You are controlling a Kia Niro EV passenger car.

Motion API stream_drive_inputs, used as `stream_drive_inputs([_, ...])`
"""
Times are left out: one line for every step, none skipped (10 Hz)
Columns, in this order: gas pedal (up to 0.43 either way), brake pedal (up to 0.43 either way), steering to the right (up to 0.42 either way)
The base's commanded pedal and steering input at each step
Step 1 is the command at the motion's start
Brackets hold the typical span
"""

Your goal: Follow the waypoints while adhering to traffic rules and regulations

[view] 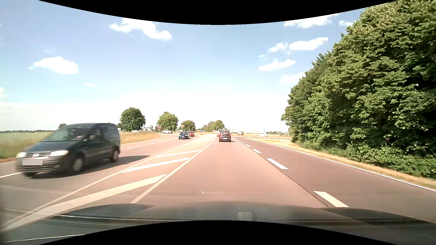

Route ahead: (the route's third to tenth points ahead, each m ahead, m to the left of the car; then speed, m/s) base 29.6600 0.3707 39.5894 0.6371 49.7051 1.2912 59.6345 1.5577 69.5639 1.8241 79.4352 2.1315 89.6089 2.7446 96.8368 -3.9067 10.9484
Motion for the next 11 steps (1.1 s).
stream_drive_inputs([0.039, 0.006, -0.001])
stream_drive_inputs([0.039, 0.006, -0.001])
stream_drive_inputs([0.039, 0.006, -0.001])
stream_drive_inputs([0.039, 0.006, -0.001])
stream_drive_inputs([0.039, 0.006, -0.003])
stream_drive_inputs([0.039, 0.006, -0.005])
stream_drive_inputs([0.039, 0.006, -0.005])
stream_drive_inputs([0.039, 0.006, -0.005])
stream_drive_inputs([0.039, 0.006, -0.005])
stream_drive_inputs([0.039, 0.006, -0.005])
stream_drive_inputs([0.039, 0.006, -0.005])
